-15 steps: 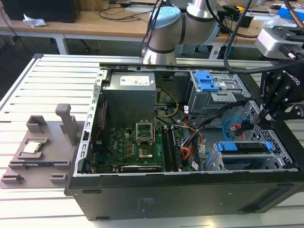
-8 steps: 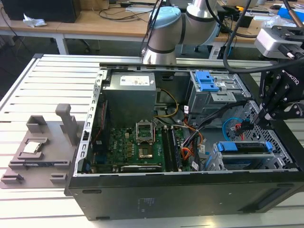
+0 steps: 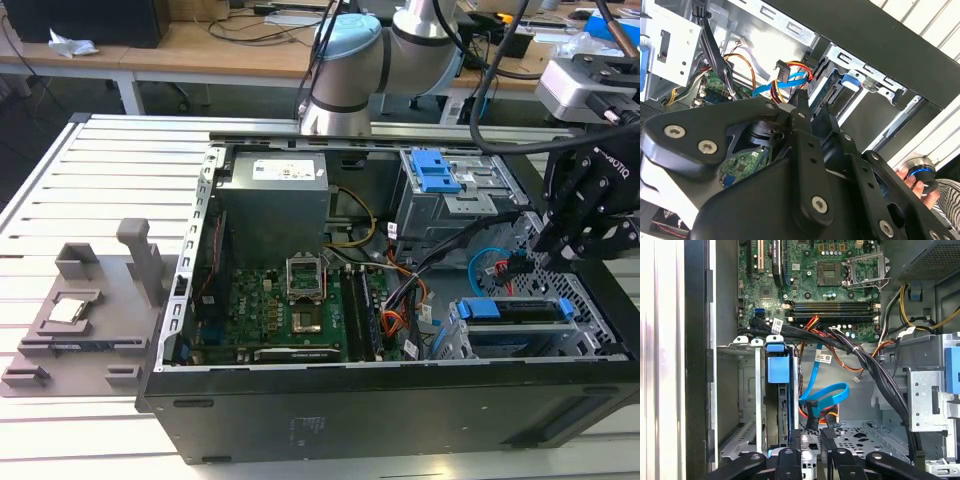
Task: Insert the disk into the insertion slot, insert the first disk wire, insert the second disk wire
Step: 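Insert the first disk wire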
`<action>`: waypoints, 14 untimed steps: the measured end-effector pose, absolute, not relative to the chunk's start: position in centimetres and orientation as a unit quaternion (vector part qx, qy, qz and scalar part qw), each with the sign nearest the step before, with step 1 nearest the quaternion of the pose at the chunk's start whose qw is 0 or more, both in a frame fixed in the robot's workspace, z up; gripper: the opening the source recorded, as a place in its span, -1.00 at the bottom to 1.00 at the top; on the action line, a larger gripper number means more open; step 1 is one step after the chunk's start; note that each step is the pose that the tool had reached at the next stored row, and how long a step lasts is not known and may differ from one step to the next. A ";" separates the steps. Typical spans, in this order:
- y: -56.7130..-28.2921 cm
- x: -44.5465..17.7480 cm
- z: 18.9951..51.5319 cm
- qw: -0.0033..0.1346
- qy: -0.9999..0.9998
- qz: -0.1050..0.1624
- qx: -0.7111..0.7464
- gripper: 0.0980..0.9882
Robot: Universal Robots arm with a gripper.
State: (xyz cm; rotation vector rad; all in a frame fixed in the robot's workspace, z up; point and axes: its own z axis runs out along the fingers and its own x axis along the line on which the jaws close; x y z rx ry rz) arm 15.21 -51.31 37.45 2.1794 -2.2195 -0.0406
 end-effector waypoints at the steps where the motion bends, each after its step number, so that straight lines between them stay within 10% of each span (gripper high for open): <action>1: -51.3 15.2 37.4 0.015 -0.714 -0.013 0.699 -0.54; 14: -51.3 15.0 37.1 0.015 -0.732 -0.013 0.681 -0.54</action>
